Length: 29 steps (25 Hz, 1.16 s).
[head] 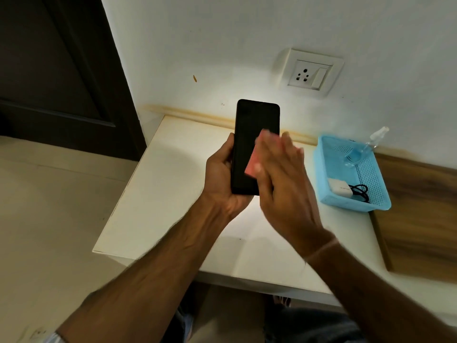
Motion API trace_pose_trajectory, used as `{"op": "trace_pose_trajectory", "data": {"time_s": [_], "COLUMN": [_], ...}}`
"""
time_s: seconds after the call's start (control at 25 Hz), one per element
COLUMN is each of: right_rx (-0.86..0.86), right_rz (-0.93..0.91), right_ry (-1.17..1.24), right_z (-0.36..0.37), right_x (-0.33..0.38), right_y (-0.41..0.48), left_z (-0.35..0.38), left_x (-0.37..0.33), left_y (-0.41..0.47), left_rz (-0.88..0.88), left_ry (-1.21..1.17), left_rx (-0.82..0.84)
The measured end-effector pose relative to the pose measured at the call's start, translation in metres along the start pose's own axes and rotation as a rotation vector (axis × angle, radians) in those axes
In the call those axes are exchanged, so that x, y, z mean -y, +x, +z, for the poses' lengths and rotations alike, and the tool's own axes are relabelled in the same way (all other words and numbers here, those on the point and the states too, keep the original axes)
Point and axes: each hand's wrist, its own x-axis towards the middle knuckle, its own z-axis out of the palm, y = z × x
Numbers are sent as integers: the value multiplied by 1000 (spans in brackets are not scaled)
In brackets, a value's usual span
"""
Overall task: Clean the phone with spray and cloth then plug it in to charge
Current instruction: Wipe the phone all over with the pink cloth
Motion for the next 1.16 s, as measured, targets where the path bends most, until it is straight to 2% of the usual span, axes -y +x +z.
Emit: {"op": "trace_pose_trajectory", "data": {"time_s": [0.12,0.24,0.36,0.56,0.68,0.84,0.92,1.16], "right_rx": [1,4,34,116,45,-150,-218,-155], "right_rz": [190,263,245,86,163,415,471,468], "right_ry": [34,103,136,104,246,387,402,314], "right_z": [-1,0,0,3,1,-3,-5,-5], "right_x": [0,5,13,20,14,17,18,19], "right_y": [53,86,80,6,-7,34,58,100], "left_z": [0,-1,-2,-2,2,5,4,3], "left_x": [11,10,2,-7,0,10,11,8], "left_y": [-1,0,-1,-3,-2,-2,-1,1], "left_rz": [49,93,113,74,48,54,83,159], "left_ry": [99,128,116,45,78,123,142,143], "left_rx": [-43,-69,-50,7,-32,-36,-31,-69]}}
